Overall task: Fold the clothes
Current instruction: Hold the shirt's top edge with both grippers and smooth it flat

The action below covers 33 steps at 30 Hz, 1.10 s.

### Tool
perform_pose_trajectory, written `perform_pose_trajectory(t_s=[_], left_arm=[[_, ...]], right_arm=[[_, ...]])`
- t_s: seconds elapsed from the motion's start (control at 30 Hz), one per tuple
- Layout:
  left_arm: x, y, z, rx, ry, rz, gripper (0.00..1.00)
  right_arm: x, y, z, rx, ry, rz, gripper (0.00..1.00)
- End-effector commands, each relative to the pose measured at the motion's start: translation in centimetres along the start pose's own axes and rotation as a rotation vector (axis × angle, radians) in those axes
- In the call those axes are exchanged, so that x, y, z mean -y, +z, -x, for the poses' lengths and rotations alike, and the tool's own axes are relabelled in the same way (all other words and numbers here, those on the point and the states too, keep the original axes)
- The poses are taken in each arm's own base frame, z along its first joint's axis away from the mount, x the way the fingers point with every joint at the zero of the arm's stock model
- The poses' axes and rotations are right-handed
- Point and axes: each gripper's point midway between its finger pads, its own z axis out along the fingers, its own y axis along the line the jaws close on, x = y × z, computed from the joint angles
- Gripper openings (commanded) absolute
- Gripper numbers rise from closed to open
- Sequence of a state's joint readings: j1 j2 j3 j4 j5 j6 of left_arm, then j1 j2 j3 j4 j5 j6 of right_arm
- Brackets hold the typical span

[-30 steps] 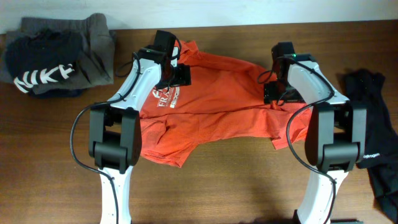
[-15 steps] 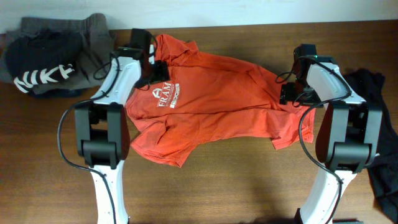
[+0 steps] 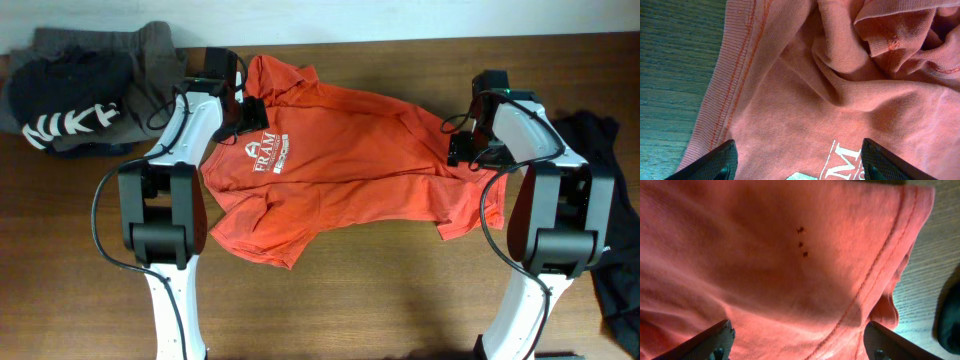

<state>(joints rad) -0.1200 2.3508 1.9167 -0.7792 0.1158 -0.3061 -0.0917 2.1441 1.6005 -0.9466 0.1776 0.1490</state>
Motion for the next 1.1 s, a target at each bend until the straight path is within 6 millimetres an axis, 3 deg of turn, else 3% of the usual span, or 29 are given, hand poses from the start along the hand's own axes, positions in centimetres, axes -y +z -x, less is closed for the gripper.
perform_pose_trajectory(t_s=[0.0,0.07,0.13,0.3,0.4,0.6,0.7,0.87,1.07], left_arm=[[-1.0,2.3,-1.2,-0.048,-0.002,0.019,0.79],[-1.0,2.4,-1.3,-0.052,-0.002,0.019,0.79],[-1.0,2.4,-1.3,-0.051,-0.002,0.018,0.79],[-1.0,2.4,-1.3,-0.051,-0.003,0.018,0.79],[-1.0,2.4,-1.3,-0.051,-0.003,0.019,0.79],[-1.2,2.4,-1.2,-0.048,-0.004,0.025,0.8],[-1.2,2.4,-1.2,-0.048,-0.004,0.025,0.8],[-1.2,2.4,-1.1,-0.045,-0.003,0.024,0.79],[-1.2,2.4,-1.2,-0.047,-0.004,0.024,0.79]], right_arm=[[-0.1,-0.3,0.2,0.017,-0.003,-0.006,0.75],[-0.1,-0.3,0.1,0.014,0.011,-0.001,0.5],[-0.8,-0.3,0.1,0.01,0.011,0.036,0.5],[-1.8,0.5,-0.9,-0.018,0.017,0.09,0.64],[-0.2,0.1,-1.6,-0.046,0.098,0.004,0.65],[1.1,-4.7,0.5,0.04,0.18,-0.026,0.77],[0.3,-6.1,0.4,0.017,0.184,0.035,0.86],[-1.0,-4.9,-1.4,-0.062,0.172,0.095,0.9],[0.0,-1.9,-2.5,-0.099,0.238,0.099,0.91]])
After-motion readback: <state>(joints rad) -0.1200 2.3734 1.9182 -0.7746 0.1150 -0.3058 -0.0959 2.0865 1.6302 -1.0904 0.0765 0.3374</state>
